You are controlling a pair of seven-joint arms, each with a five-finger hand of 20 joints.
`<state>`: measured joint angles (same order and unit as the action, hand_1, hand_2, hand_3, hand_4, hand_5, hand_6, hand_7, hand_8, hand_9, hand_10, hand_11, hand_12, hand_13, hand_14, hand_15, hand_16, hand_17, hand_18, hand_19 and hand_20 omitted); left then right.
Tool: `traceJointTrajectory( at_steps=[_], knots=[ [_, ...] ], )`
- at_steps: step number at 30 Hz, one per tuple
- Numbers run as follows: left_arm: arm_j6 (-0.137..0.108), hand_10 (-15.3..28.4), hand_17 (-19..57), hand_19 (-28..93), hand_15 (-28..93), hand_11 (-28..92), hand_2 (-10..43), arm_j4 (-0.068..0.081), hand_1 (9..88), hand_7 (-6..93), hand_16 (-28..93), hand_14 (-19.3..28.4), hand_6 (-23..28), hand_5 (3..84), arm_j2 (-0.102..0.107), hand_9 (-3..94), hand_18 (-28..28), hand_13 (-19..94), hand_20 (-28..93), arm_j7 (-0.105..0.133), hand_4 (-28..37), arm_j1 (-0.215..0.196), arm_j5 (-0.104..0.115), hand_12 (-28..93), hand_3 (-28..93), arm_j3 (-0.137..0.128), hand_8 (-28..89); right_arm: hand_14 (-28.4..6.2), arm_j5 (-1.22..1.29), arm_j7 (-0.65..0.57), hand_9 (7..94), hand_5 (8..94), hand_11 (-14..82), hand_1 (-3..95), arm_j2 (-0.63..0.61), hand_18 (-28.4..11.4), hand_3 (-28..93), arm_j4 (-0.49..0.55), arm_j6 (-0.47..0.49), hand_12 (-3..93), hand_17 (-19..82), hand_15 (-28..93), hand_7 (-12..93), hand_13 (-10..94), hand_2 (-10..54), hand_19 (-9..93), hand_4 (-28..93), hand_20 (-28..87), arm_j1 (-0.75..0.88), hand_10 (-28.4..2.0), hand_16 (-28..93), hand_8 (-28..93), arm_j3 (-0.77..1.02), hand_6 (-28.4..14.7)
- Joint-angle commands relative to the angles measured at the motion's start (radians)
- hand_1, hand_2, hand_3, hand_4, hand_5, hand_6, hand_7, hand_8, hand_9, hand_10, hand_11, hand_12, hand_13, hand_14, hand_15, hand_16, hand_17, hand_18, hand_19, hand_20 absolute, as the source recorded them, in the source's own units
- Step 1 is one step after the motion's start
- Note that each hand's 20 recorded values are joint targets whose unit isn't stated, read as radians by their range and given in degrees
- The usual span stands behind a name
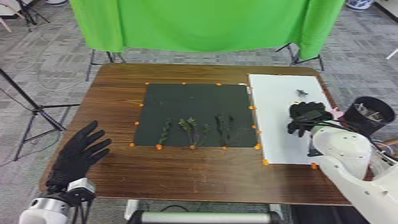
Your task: Arrange flowers
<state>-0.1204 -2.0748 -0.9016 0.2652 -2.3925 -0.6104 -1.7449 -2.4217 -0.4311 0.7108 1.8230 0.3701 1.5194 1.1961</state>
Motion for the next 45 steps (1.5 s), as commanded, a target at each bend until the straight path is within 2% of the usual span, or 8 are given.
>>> traceJointTrajectory(
  at_steps=[1,3,8,24,28,30,32,45],
  knots=[
    [-0.003,11.9,-9.1,43,31,19,-3.7,0.002,26.2,21.5,1,16.4,2.3,25.4,0.003,24.3,22.4,22,10,0.001,-23.9,0.001,0.006,17,70,0.007,-11,-8.3,-0.018,-0.015,54.8,48.6,31.2,32.3,-0.021,-20.9,91,-0.017,-0.145,21.4,24,77,40,56,-9.5,83,-27,52,0.001,-9.0,23,-17,-0.037,0.4],
    [-0.001,11.8,-9.1,43,31,19,-3.6,0.002,26.3,21.5,1,16.4,2.3,25.4,0.002,24.3,22.4,22,10,-0.002,-23.9,0.000,0.005,17,70,0.005,-11,-7.5,-0.024,-0.014,63.8,53.5,28.5,37.2,-0.022,-20.7,87,-0.018,-0.160,26.0,27,76,45,60,-9.5,85,-28,51,0.004,-8.0,25,-5,-0.041,2.0],
    [-0.003,11.8,-9.1,43,31,19,-3.4,0.001,26.2,21.5,1,16.4,2.3,25.4,0.005,24.3,22.4,22,10,0.002,-23.9,-0.004,0.007,16,70,0.006,-11,-6.4,-0.030,-0.013,80.9,64.3,17.1,43.8,-0.021,-20.8,85,-0.019,-0.169,43.6,30,75,52,66,-8.5,87,-27,51,0.002,-5.6,26,2,-0.051,4.2],
    [0.019,11.9,-9.1,43,31,19,-3.3,0.003,26.2,21.6,0,16.4,2.3,25.4,0.012,24.3,22.4,22,10,-0.009,-23.8,0.003,-0.003,16,70,-0.006,-11,-5.9,-0.041,0.016,83.1,67.0,17.6,43.9,0.007,-20.7,86,0.044,-0.257,46.4,31,76,52,68,-9.4,88,-26,50,-0.077,-5.4,27,3,-0.100,4.2],
    [0.002,11.9,-9.2,43,31,19,-3.3,-0.005,26.2,21.6,0,16.4,2.4,25.4,0.010,24.3,22.4,22,10,-0.034,-23.8,-0.008,-0.059,16,70,-0.026,-11,-5.9,-0.049,0.051,83.2,67.1,17.6,43.6,0.042,-20.8,86,0.045,-0.267,46.6,31,76,53,68,-9.5,89,-25,50,-0.139,-5.5,28,3,-0.149,4.2],
    [0.009,12.0,-9.2,43,31,19,-3.4,-0.007,26.1,21.5,0,16.4,2.3,25.4,0.014,24.3,22.4,22,10,-0.030,-23.8,-0.012,-0.040,16,70,-0.030,-11,-6.0,-0.052,0.067,83.2,67.1,17.7,43.5,0.063,-20.8,86,0.040,-0.270,46.6,31,76,53,68,-9.5,89,-25,50,-0.176,-5.5,28,3,-0.180,4.2],
    [0.016,12.0,-9.2,43,31,19,-3.4,-0.007,26.1,21.5,0,16.4,2.4,25.4,0.016,24.3,22.4,22,10,-0.040,-23.8,-0.013,-0.052,16,70,-0.039,-11,-6.0,-0.053,0.080,83.3,67.1,17.7,43.3,0.085,-20.9,86,0.032,-0.273,46.7,31,76,53,68,-9.5,89,-24,50,-0.215,-5.6,28,3,-0.217,4.1],
    [0.008,11.9,-9.1,43,31,19,-3.5,-0.016,25.9,21.1,1,16.4,2.4,25.4,0.054,24.2,22.4,22,10,-0.029,-23.9,-0.030,-0.035,17,70,-0.088,-11,-6.0,-0.075,0.184,83.2,67.3,17.9,43.2,0.308,-20.7,86,-0.051,-0.280,46.9,31,76,52,68,-9.5,89,-24,50,-0.389,-5.7,28,4,-0.402,4.0]
  ],
)
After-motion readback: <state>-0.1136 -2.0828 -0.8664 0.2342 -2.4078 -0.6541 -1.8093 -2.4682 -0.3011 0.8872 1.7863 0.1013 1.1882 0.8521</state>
